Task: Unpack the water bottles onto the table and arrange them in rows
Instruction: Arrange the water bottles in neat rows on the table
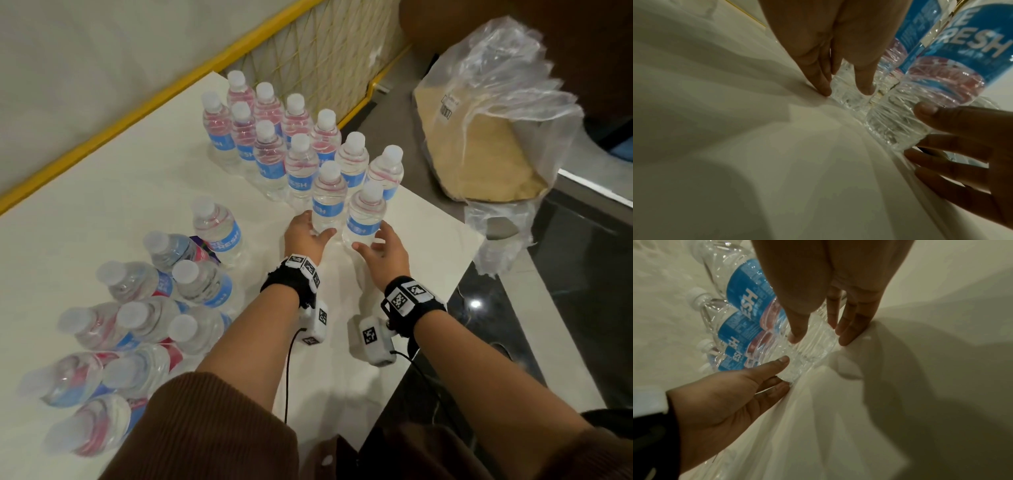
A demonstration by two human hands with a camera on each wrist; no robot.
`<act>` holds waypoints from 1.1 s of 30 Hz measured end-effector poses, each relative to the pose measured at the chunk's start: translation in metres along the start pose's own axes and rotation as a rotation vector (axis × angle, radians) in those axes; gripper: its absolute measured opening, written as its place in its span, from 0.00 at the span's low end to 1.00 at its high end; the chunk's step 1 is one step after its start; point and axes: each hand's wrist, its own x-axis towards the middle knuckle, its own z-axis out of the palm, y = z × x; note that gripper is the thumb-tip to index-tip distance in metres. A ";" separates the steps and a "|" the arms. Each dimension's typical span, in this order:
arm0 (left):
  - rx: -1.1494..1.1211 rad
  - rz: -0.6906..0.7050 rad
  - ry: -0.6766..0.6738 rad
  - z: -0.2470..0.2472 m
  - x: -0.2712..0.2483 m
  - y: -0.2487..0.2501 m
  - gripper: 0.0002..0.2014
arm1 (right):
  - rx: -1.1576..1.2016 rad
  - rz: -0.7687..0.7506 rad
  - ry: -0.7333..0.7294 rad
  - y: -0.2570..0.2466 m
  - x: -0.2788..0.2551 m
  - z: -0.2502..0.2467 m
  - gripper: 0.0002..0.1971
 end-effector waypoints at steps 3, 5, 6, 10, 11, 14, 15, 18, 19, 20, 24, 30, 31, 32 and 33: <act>0.015 0.000 -0.001 0.000 0.000 0.002 0.33 | 0.013 0.008 0.013 -0.002 -0.001 0.001 0.33; 0.029 0.002 -0.002 0.000 0.001 0.002 0.33 | 0.020 0.016 0.012 -0.003 -0.001 0.001 0.33; 0.031 0.004 -0.004 0.000 0.003 0.002 0.33 | 0.026 0.021 0.006 -0.004 -0.001 0.001 0.32; 0.023 0.000 -0.003 -0.001 0.004 0.004 0.33 | 0.052 0.038 -0.019 -0.007 0.000 0.004 0.31; 0.022 0.000 -0.002 -0.001 0.004 0.004 0.33 | 0.052 0.037 -0.021 -0.007 0.000 0.004 0.30; 0.007 0.012 0.000 -0.001 0.004 0.003 0.34 | 0.063 0.040 -0.020 -0.008 0.000 0.006 0.30; -0.002 0.014 -0.001 -0.001 0.005 0.003 0.34 | 0.068 0.043 -0.016 -0.008 0.000 0.006 0.30; -0.016 0.007 -0.006 -0.003 0.006 0.002 0.34 | 0.077 0.051 0.007 -0.010 0.000 0.007 0.29; -0.021 0.005 -0.007 -0.002 0.007 0.002 0.34 | 0.075 0.051 0.014 -0.010 0.000 0.007 0.28; -0.027 0.004 -0.006 -0.002 0.007 0.002 0.33 | 0.072 0.050 0.016 -0.011 0.001 0.008 0.28; -0.043 -0.006 -0.005 -0.002 0.008 0.003 0.33 | 0.077 0.055 -0.012 -0.012 0.002 0.010 0.29; -0.032 0.013 0.032 -0.002 0.005 0.003 0.34 | 0.076 0.036 0.000 -0.009 0.002 0.014 0.33; -0.038 0.017 0.039 -0.002 0.003 0.003 0.34 | 0.084 0.036 0.003 -0.009 0.003 0.014 0.33; -0.041 0.022 0.043 -0.002 0.003 0.003 0.33 | 0.088 0.040 0.005 -0.009 0.003 0.015 0.33; -0.041 0.026 0.043 -0.002 0.002 0.003 0.33 | 0.093 0.047 0.008 -0.010 0.002 0.015 0.32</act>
